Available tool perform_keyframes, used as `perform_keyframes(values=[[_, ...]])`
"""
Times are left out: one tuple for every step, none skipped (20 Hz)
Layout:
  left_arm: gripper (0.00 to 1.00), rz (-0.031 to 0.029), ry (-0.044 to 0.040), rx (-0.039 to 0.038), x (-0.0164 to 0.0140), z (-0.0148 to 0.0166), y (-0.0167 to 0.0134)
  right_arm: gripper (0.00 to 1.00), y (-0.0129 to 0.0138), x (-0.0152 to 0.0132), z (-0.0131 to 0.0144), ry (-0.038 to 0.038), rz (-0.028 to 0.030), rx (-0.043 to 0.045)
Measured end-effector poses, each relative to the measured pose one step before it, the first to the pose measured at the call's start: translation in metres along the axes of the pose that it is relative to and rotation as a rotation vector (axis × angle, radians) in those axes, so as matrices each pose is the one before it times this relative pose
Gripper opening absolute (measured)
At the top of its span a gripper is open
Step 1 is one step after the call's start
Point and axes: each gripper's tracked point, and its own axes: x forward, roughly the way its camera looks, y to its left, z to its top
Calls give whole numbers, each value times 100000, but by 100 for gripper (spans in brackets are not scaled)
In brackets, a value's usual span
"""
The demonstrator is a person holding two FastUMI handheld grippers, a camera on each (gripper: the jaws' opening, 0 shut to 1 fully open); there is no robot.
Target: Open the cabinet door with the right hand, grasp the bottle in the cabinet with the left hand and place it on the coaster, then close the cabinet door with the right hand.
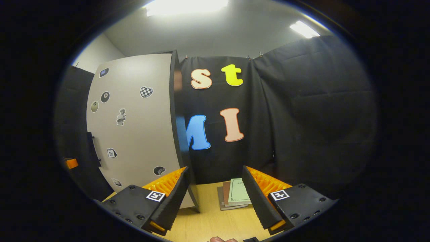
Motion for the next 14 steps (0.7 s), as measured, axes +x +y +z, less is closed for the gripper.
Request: perform_keyframes(values=[[88, -289, -39, 143, 60, 249, -716, 98, -314, 65, 224, -439, 1726, -146], [87, -536, 1143, 702, -81, 173, -623, 98, -6, -32, 276, -87, 2199, 26], [86, 452, 266, 605, -179, 142, -405, 98, 11, -147, 186, -134, 2381, 317], [86, 530, -873, 319, -243, 616, -441, 98, 226, -91, 355, -822, 2862, 311], [86, -6, -713, 469, 151, 635, -474, 98, 259, -243, 362, -606, 1930, 422], [86, -119, -484, 1140, -173, 623, -435, 98, 207, -199, 210, -22, 1446, 357], [86, -295, -1435, 1583, -458, 638, -320, 98, 211, -41, 115, 191, 1166, 205], [88, -911, -1833, 1203, -414, 801, -549, 97, 147, -25, 125, -107, 924, -63], [87, -729, -1046, 839, -387, 266, -645, 97, 210, -40, 174, -360, 840, -151], [87, -158, -734, 498, -412, 189, -457, 97, 261, -61, 92, -187, 908, -12], [87, -574, -335, -10, -497, 28, -480, 97, 363, -128, -101, -144, 923, 118], [87, -487, 320, -540, -179, -225, -424, 97, 301, -143, -100, 39, 675, 281], [88, -499, 594, -284, 175, -409, -14, 97, 183, -17, -220, 183, 668, 168], [87, -611, 400, 428, 65, -249, -3, 97, 152, -21, -270, 334, 243, -44]])
